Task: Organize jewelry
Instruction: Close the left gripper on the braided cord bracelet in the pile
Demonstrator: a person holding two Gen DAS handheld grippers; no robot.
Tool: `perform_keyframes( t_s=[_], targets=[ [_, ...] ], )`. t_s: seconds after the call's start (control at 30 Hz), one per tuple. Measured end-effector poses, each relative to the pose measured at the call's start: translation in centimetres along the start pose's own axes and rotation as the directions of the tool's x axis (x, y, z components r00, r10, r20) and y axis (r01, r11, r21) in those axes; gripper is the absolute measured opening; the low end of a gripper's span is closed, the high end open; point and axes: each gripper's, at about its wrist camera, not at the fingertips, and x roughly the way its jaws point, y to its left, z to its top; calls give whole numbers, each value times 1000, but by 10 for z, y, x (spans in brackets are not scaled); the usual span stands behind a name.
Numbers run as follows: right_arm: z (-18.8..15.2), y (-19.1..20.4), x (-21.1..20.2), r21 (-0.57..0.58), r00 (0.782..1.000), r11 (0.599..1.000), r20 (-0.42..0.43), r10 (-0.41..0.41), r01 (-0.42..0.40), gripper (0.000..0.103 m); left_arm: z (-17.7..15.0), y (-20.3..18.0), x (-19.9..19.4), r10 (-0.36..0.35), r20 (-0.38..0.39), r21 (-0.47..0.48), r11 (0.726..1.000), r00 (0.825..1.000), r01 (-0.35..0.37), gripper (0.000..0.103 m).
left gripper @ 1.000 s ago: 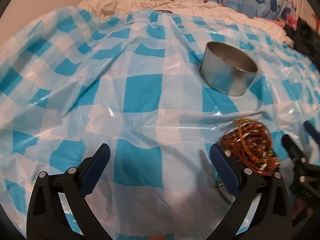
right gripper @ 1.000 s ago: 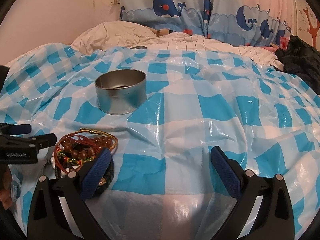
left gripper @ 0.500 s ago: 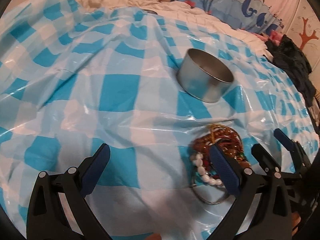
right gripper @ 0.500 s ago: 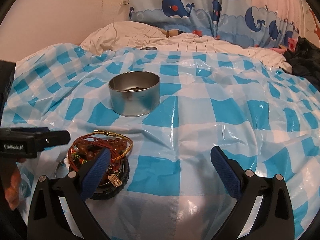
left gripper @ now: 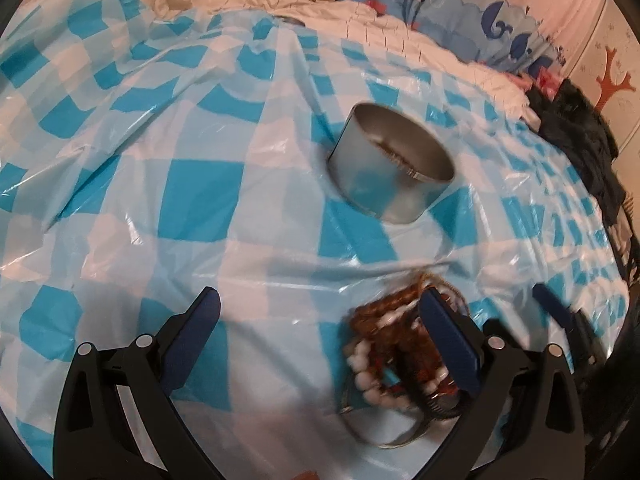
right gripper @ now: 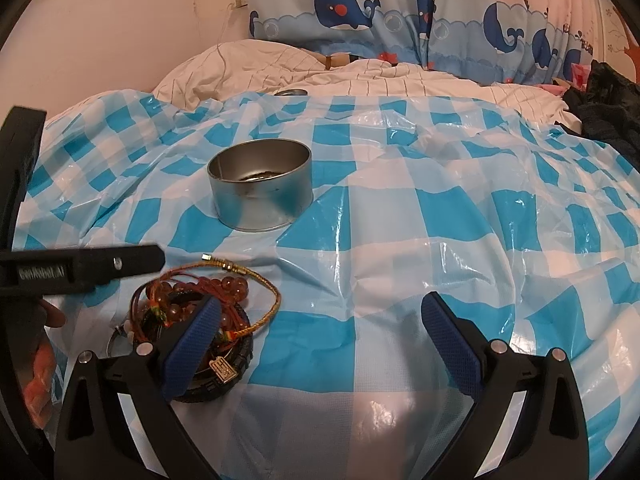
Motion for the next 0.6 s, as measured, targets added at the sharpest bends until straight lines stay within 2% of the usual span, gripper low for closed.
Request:
perform_keyframes(
  t_s=[0.2,0.33,0.4,0.43,0.5,0.53,0.6],
  targets=[
    [-1,-2,7,7,999,1000,-32,-9,9,96,4,-10,6,-108,-37,-37,994,994,106,96],
    [-2,1,8,-7,999,1000,-43,-7,7,96,0,-22,16,-106,-75,6,994,991,107,96],
    [-2,3,9,-16,999,1000,-44,-8,8,96,-4,-29,17,-102,-71,52,993,992,106,95],
    [-3,3,9,-19,999,1000,-45,-9,8,96,-6,-31,16,-102,-61,72,992,993,107,91],
    [-2,3,9,-18,999,1000,-46,-9,8,96,-9,-32,14,-61,-50,117,991,997,66,73],
    [-2,4,9,-18,999,1000,-46,-9,8,96,-9,-31,14,-35,-53,128,991,998,41,67],
    [-2,4,9,-19,999,1000,-46,-9,8,96,-12,-24,10,-37,-46,136,990,998,43,59]
  ],
)
